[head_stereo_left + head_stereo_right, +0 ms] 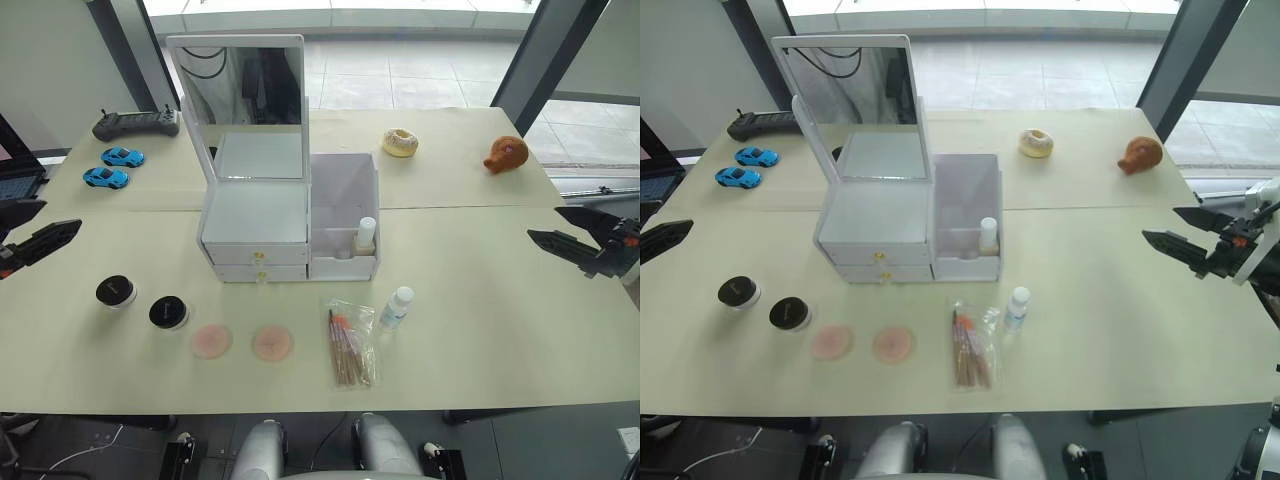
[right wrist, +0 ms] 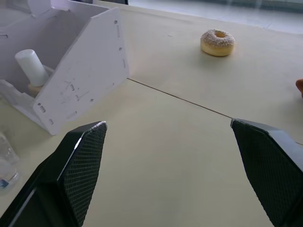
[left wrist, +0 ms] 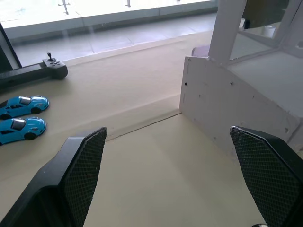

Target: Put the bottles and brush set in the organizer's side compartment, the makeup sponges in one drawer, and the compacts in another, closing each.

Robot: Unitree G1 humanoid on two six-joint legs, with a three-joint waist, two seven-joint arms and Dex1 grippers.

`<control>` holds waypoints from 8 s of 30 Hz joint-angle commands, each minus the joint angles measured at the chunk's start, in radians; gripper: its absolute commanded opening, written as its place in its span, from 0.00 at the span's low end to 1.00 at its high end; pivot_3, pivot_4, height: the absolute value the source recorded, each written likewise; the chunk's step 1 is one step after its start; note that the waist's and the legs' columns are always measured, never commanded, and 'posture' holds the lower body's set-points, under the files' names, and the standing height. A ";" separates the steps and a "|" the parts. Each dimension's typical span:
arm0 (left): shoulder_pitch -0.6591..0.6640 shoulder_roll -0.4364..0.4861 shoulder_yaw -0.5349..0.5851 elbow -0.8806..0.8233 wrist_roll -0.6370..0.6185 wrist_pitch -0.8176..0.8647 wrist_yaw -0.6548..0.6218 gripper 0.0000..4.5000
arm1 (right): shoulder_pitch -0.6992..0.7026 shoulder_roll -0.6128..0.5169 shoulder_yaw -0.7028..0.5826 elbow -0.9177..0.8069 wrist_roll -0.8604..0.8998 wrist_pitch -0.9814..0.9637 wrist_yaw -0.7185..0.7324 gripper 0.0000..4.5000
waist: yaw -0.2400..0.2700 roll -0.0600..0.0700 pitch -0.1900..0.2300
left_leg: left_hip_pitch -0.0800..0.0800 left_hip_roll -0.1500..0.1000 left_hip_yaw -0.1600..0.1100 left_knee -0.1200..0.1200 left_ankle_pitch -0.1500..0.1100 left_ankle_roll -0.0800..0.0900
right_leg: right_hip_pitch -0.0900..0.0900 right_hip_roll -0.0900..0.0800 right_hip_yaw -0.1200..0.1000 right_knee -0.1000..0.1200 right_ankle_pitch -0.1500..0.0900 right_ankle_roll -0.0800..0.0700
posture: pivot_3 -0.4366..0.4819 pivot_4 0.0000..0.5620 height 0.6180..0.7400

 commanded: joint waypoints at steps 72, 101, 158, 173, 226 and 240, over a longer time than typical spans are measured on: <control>-0.368 0.070 -0.517 -0.600 -0.214 0.345 -0.327 1.00 | 0.276 0.150 0.356 -0.682 0.033 0.038 -0.194 0.29 | 0.004 -0.003 0.000 | -0.001 0.000 -0.001 0.002 0.000 0.000 | 0.001 0.002 0.000 0.000 -0.004 0.007 | 0.48 0.27 1.00; -0.386 0.035 -0.534 -0.574 -0.182 0.319 -0.327 1.00 | 0.182 0.101 0.399 -0.791 0.042 0.122 -0.255 0.99 | 0.005 -0.003 0.000 | -0.002 0.000 -0.001 0.003 0.000 0.000 | 0.001 0.002 0.000 0.000 -0.004 0.006 | 0.48 0.27 1.00; -0.274 0.050 -0.426 -0.626 -0.174 0.360 -0.296 1.00 | -0.133 0.158 0.415 -0.727 0.125 0.242 -0.301 0.20 | -0.003 -0.003 0.000 | -0.002 0.001 -0.002 0.003 0.000 0.000 | 0.000 0.003 0.000 0.001 -0.001 0.002 | 0.48 0.27 1.00; 0.110 0.038 -0.118 -0.895 -0.259 0.458 -0.094 1.00 | -0.591 0.357 0.709 -0.180 -0.156 -0.045 -0.067 0.20 | -0.002 -0.003 0.000 | -0.003 0.001 -0.001 0.002 0.000 0.000 | -0.005 0.002 0.000 0.003 0.000 0.000 | 0.48 0.27 1.00; 0.063 0.096 -0.001 0.261 0.054 -0.166 -0.082 1.00 | -0.138 -0.053 0.055 0.286 -0.139 -0.314 -0.004 0.99 | -0.009 -0.001 -0.001 | -0.001 0.002 0.003 0.000 0.000 0.000 | -0.006 0.002 0.000 0.002 0.001 -0.002 | 0.48 0.27 1.00; -0.028 0.014 -0.168 -0.289 -0.065 0.090 -0.236 1.00 | -0.119 -0.019 0.142 -0.164 0.007 -0.033 -0.025 0.99 | -0.002 0.000 -0.001 | -0.002 0.001 0.002 0.001 0.000 0.000 | -0.005 0.001 0.001 0.003 0.001 -0.002 | 0.48 0.27 1.00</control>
